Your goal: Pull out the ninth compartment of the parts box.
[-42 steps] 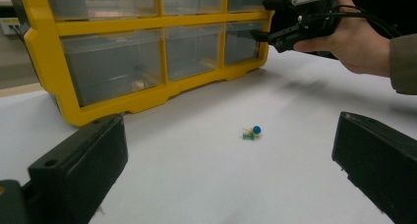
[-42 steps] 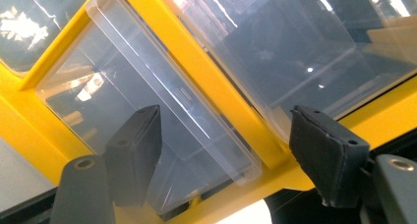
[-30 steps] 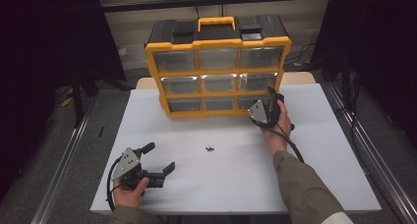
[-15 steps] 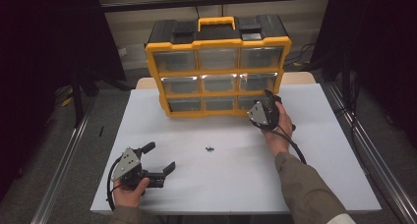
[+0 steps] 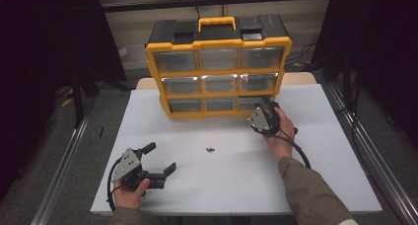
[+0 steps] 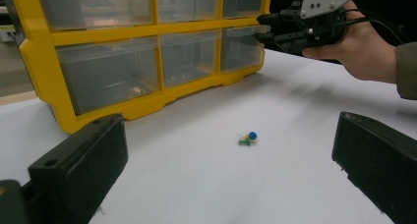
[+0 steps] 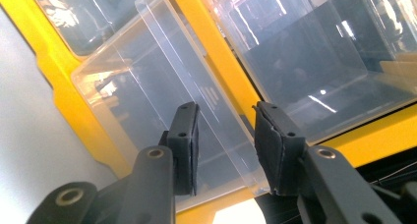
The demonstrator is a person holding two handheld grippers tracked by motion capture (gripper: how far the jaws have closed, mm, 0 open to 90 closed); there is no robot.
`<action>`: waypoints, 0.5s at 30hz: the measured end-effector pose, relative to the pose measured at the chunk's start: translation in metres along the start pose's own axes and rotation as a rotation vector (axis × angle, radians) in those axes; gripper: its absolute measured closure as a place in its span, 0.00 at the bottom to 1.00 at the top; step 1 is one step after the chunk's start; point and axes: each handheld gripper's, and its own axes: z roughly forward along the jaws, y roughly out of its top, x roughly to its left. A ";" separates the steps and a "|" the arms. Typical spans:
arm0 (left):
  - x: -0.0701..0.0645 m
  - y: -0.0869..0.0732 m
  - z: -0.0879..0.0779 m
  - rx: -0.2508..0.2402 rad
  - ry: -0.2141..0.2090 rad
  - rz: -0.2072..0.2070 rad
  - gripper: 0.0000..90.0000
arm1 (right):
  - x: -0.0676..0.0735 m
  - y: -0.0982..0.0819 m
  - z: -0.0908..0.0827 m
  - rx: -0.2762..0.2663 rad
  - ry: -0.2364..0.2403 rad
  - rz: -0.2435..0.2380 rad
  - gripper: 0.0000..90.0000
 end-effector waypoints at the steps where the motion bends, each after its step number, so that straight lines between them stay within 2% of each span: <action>1: 0.000 0.000 0.000 0.003 0.000 0.003 0.00 | 0.000 0.000 -0.001 -0.002 0.004 -0.005 0.69; 3: 0.000 0.000 0.000 0.003 0.000 0.001 0.00 | 0.000 0.000 -0.002 -0.003 0.018 0.005 0.70; 6: 0.000 0.000 0.000 0.001 0.002 -0.001 0.00 | -0.001 -0.001 -0.004 -0.006 0.020 -0.022 0.70; 15: 0.000 0.000 0.000 -0.001 0.003 -0.001 0.00 | 0.001 -0.001 -0.010 -0.026 0.033 -0.044 0.72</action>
